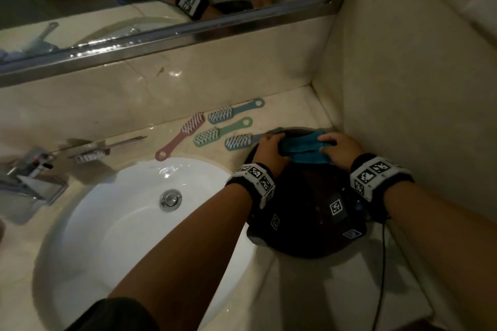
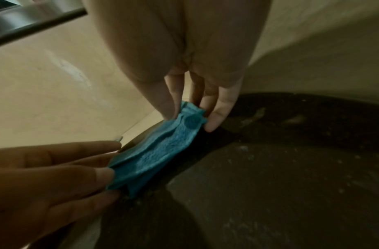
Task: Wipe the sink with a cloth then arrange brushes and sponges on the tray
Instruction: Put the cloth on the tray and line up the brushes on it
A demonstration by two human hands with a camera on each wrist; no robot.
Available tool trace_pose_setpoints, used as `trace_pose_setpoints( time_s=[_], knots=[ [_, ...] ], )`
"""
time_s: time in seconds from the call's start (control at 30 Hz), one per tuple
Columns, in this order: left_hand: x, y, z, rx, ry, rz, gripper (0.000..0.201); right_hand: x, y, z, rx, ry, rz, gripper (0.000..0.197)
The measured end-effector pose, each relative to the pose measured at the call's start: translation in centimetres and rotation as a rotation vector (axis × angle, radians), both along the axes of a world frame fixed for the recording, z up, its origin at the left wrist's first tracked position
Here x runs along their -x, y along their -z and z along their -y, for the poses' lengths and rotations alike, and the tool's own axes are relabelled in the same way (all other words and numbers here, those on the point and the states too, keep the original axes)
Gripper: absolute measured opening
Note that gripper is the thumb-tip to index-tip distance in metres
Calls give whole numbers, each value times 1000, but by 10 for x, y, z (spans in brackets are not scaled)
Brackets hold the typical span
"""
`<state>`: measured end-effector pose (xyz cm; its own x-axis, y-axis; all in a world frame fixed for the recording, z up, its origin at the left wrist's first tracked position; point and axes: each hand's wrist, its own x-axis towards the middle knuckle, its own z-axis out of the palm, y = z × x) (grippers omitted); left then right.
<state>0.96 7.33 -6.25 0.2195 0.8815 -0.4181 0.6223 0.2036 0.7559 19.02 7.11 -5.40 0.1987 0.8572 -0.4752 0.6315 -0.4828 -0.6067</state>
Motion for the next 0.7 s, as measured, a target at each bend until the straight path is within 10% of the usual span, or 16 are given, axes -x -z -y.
trace_pose_setpoints(
  time_s=[0.7],
  knots=[
    [117,-83,60,-86,-49,-321,58,106,-92,8,-119,-389,219,29]
  ],
)
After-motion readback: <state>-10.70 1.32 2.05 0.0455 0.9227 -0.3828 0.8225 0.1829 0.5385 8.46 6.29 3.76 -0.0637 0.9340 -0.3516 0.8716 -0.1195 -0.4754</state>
